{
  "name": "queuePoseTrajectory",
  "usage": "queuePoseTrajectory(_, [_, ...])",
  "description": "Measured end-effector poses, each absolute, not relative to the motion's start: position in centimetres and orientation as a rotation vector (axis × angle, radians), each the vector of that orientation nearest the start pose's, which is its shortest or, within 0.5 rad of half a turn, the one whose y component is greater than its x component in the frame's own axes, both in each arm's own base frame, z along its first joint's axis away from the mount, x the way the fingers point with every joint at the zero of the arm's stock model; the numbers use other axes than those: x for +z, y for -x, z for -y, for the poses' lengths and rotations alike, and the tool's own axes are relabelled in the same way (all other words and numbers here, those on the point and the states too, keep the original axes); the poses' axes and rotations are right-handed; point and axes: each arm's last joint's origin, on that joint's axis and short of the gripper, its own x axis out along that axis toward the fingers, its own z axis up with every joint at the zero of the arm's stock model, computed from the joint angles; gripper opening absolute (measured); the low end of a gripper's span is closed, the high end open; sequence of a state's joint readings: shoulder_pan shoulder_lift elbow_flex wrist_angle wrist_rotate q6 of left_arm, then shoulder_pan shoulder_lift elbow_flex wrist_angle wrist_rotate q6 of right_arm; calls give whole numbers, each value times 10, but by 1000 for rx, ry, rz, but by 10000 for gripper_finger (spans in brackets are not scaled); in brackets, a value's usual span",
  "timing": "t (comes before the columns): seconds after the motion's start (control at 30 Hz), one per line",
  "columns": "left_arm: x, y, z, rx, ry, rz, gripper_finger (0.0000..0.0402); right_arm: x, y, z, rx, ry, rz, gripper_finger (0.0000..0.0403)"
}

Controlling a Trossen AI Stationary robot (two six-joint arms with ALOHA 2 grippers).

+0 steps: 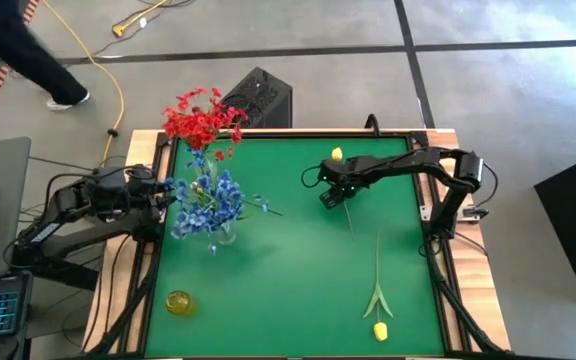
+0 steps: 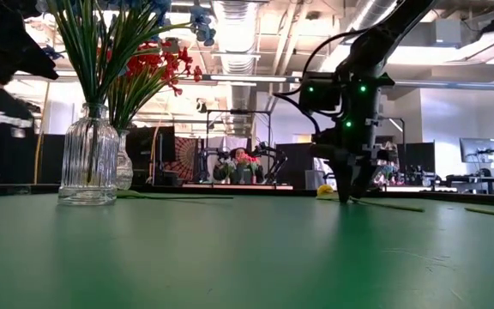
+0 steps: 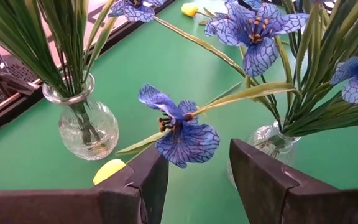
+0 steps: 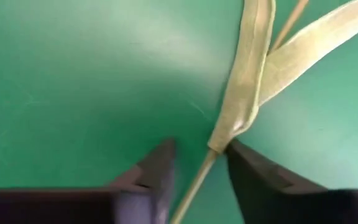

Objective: Sort flowers into vase by color
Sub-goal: Put the top right yellow flower into the yellow vase

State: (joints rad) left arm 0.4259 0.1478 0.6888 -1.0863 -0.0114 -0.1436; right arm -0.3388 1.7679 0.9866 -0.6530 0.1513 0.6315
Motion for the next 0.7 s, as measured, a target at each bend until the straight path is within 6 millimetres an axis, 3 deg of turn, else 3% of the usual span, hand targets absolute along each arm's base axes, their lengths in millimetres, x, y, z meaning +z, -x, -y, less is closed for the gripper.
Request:
queuePoseTrajectory(0.23, [270, -19, -9, 467, 251, -507, 158, 146, -279, 99, -852, -651, -1259, 24])
queuePoseTrajectory(0.43, [270, -19, -9, 468, 251, -507, 158, 169, -272, 100, -911, -592, -1166, 23])
queuePoseTrajectory(0.7, [270, -19, -9, 468, 252, -507, 158, 235, -257, 79, -942, -482, -836, 15])
